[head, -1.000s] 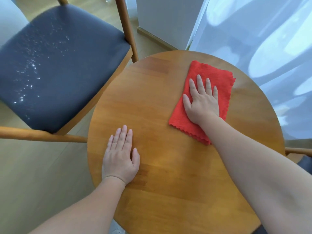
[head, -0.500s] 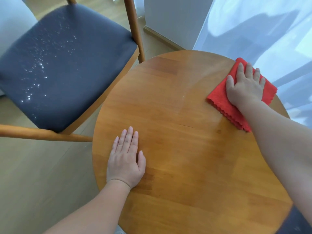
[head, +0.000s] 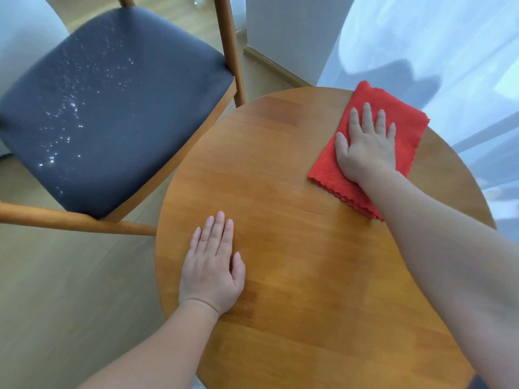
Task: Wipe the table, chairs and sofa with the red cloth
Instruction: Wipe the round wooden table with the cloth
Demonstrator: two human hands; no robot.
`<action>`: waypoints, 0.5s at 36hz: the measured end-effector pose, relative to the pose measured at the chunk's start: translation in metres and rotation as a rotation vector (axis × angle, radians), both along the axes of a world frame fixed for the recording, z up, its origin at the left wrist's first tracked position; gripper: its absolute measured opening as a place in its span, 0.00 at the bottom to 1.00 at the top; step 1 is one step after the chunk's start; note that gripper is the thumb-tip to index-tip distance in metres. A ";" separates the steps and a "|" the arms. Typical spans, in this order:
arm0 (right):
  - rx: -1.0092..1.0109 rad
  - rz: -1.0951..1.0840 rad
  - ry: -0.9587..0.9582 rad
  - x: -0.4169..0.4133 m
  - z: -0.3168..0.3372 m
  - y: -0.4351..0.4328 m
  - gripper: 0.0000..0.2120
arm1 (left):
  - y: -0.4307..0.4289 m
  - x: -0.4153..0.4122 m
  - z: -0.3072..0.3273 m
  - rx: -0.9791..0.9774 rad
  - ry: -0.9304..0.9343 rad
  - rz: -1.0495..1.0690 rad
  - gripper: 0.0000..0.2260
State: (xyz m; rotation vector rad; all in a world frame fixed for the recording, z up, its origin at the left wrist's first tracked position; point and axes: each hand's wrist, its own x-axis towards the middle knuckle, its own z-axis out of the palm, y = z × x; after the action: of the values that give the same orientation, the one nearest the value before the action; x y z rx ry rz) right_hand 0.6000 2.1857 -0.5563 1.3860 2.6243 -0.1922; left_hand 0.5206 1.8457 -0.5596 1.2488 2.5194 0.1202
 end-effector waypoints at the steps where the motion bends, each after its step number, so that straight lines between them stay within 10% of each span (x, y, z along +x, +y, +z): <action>1: -0.002 0.027 0.003 -0.003 0.000 -0.005 0.31 | 0.000 0.000 0.000 0.005 -0.002 0.000 0.26; 18: -0.069 0.252 0.003 -0.023 0.004 -0.104 0.31 | 0.001 0.001 0.001 0.043 -0.023 0.017 0.27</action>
State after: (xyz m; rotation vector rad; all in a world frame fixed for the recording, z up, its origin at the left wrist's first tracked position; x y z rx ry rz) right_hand 0.5775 2.0812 -0.5524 1.0226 2.7341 -0.2483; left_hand 0.5213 1.8464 -0.5582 1.2349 2.5213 0.1928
